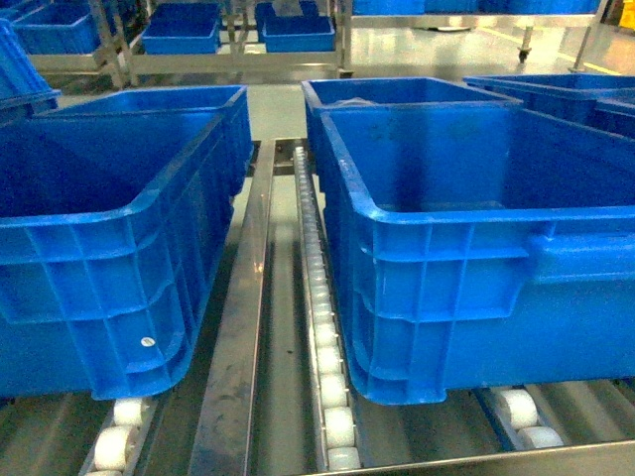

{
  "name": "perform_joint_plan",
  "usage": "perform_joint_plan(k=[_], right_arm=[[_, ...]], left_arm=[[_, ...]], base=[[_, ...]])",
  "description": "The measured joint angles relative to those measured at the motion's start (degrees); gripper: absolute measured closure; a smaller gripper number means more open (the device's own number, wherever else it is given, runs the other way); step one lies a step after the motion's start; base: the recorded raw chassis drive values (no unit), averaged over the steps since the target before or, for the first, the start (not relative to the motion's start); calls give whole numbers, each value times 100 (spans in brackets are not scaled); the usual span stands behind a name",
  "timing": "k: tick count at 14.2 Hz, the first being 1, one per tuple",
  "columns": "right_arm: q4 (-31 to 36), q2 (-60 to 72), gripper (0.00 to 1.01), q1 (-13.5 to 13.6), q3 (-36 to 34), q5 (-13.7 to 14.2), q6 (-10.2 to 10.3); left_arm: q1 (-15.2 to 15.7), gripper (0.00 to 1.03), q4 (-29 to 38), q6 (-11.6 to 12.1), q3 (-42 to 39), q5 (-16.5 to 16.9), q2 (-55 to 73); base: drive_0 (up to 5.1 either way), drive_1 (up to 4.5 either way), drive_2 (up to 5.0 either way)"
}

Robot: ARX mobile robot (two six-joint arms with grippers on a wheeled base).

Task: Sort blue parts and orange caps into right shelf containers

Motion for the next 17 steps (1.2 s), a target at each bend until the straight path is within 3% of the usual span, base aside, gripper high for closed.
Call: perform_joint_plan(k=[1, 2, 3, 9, 17], right_arm=[[9, 2, 61, 0, 0, -13, 0], [11, -11, 61, 0, 0, -22, 0], [7, -9, 61, -2, 0, -7, 0], [7, -11, 61, -2, 0, -4, 0], [4, -11, 61, -2, 0, -4, 0]], left_arm=[[-138, 44, -358, -33, -42, 1738, -262], [-229, 44, -509, -48, -46, 2796, -439], [-245, 44, -651, -44, -46, 3217, -581], [-546, 44, -933, 20, -46, 2892, -776], [-1073, 44, -1067, 90, -44, 2044, -809]], base=[[0, 0, 0], [0, 0, 0], [0, 0, 0], [0, 0, 0], [0, 0, 0]])
